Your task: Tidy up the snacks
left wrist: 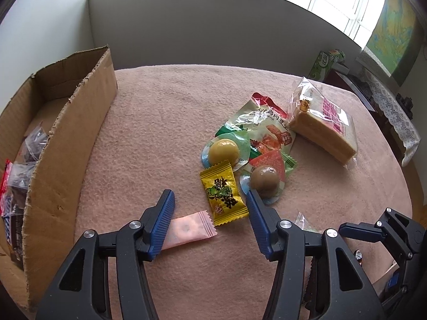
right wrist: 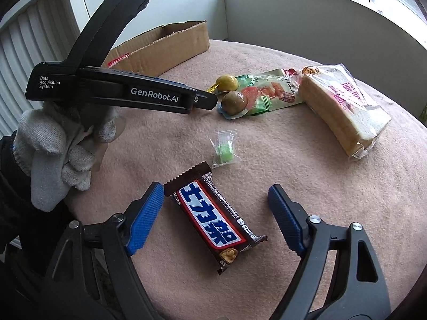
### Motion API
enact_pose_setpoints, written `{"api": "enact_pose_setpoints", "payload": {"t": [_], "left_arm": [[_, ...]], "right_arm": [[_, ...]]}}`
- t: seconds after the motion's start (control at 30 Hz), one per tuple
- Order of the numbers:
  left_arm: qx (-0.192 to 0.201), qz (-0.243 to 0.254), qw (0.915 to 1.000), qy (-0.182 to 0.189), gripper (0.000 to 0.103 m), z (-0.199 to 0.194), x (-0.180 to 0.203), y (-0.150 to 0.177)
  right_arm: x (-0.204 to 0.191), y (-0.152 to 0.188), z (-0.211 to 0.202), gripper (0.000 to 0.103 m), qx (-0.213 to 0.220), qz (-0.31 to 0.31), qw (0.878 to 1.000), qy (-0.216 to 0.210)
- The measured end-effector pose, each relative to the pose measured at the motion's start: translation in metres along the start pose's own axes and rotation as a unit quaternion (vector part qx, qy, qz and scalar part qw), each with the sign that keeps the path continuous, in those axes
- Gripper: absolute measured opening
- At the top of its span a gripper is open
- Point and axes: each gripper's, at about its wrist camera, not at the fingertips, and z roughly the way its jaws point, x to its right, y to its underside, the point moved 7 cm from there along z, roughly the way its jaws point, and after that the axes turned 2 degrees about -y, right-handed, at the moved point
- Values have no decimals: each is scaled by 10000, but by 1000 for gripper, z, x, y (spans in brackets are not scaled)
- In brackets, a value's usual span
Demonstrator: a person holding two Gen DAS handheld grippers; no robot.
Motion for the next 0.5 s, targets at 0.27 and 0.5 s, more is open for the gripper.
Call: {"api": "enact_pose_setpoints", "payload": {"t": [0.27, 0.5], "left_arm": [[44, 46, 9998, -177, 21, -1, -3, 1], [51, 34, 9998, -197, 12, -1, -7, 1]], "right_arm": [[-2, 1, 1, 68, 28, -39, 9999, 120], [8, 3, -5, 41, 85, 106, 9998, 148]]}}
